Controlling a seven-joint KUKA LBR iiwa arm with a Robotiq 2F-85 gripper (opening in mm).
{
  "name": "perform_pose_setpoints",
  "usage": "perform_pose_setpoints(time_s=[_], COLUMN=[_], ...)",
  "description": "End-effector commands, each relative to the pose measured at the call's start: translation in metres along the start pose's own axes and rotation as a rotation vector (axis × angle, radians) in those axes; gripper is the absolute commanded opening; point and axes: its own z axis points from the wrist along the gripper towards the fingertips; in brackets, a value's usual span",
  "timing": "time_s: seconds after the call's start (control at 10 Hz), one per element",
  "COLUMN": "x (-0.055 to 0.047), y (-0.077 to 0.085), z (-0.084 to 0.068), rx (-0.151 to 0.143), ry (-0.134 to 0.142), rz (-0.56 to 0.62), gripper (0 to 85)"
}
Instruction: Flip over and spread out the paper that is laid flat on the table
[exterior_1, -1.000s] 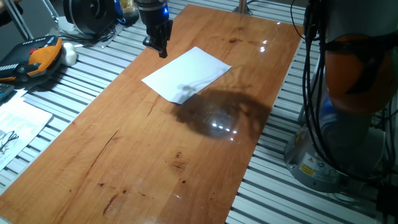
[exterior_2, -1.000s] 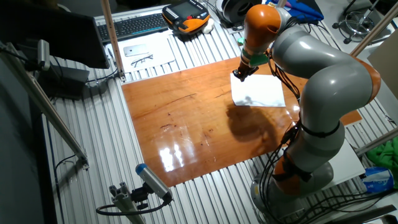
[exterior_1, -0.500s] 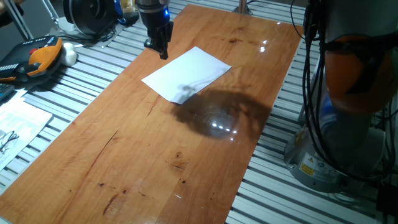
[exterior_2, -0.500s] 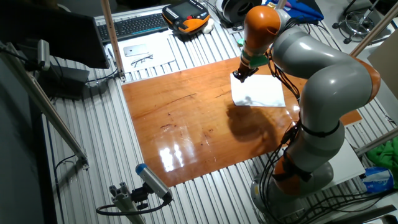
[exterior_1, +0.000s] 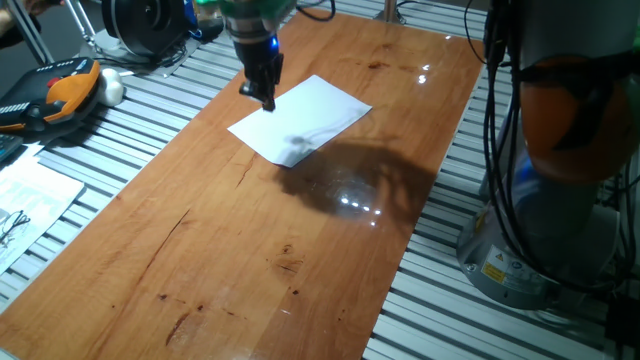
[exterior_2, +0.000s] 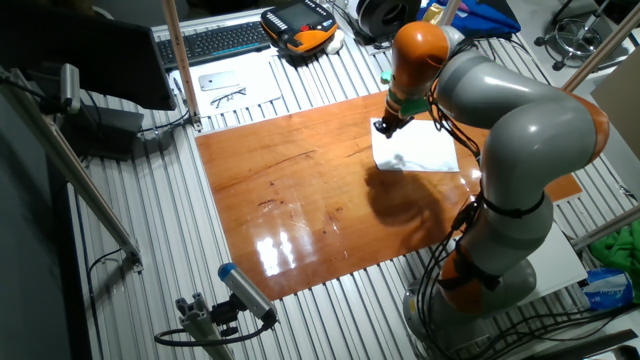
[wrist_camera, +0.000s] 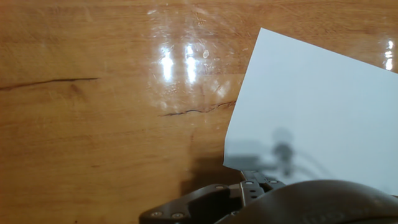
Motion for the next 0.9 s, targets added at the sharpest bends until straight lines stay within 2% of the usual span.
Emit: perform_pose_setpoints(time_s=[0.0,0.2,0.3,0.6,0.8], x=[0.001,0.004,0.004,0.004,0.003], y=[0.000,0.000,0.001,0.005,0.008], z=[0.011,0.026,0.031,0.051,0.063], rx=[-0.007,-0.013,-0.016,-0.025,-0.042], ry=[0.001,-0.002,0.004,-0.002,0.000], rz=[0.001,0.004,0.005,-0.002,-0.003], gripper=[0.0,0.0,0.0,0.0,0.0])
